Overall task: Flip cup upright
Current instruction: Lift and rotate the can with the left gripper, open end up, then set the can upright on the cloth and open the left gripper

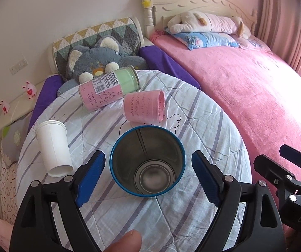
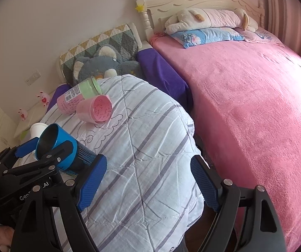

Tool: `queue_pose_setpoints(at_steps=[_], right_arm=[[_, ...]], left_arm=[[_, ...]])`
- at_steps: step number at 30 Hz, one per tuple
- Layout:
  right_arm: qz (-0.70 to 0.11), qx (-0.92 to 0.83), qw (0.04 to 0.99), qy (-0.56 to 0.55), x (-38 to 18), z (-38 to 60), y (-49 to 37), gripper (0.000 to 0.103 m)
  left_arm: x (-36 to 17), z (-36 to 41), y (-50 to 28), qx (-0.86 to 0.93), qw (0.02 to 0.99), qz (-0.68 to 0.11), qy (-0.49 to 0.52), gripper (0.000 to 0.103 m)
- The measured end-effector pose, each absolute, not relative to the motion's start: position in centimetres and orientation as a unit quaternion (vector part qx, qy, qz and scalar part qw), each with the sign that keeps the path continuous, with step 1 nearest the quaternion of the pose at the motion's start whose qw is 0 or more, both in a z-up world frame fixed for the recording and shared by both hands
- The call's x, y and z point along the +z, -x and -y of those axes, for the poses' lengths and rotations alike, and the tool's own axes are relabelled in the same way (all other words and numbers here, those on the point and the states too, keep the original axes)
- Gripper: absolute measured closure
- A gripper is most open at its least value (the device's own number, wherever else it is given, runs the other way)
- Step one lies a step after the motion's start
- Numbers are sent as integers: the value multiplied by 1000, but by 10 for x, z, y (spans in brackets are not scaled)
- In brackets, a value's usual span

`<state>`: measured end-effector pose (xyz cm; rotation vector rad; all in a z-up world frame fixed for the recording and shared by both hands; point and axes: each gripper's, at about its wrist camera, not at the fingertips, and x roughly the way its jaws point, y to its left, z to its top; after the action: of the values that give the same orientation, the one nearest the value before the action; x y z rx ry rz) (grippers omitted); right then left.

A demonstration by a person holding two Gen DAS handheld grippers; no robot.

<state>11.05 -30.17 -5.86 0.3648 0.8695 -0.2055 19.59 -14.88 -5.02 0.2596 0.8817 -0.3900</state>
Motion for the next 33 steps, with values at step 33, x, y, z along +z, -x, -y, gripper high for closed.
queue_pose_setpoints(at_steps=[33], right_arm=[[-380, -51, 921, -66, -20, 174, -29, 20]], left_arm=[[2, -2, -67, -57, 929, -358, -70, 0]])
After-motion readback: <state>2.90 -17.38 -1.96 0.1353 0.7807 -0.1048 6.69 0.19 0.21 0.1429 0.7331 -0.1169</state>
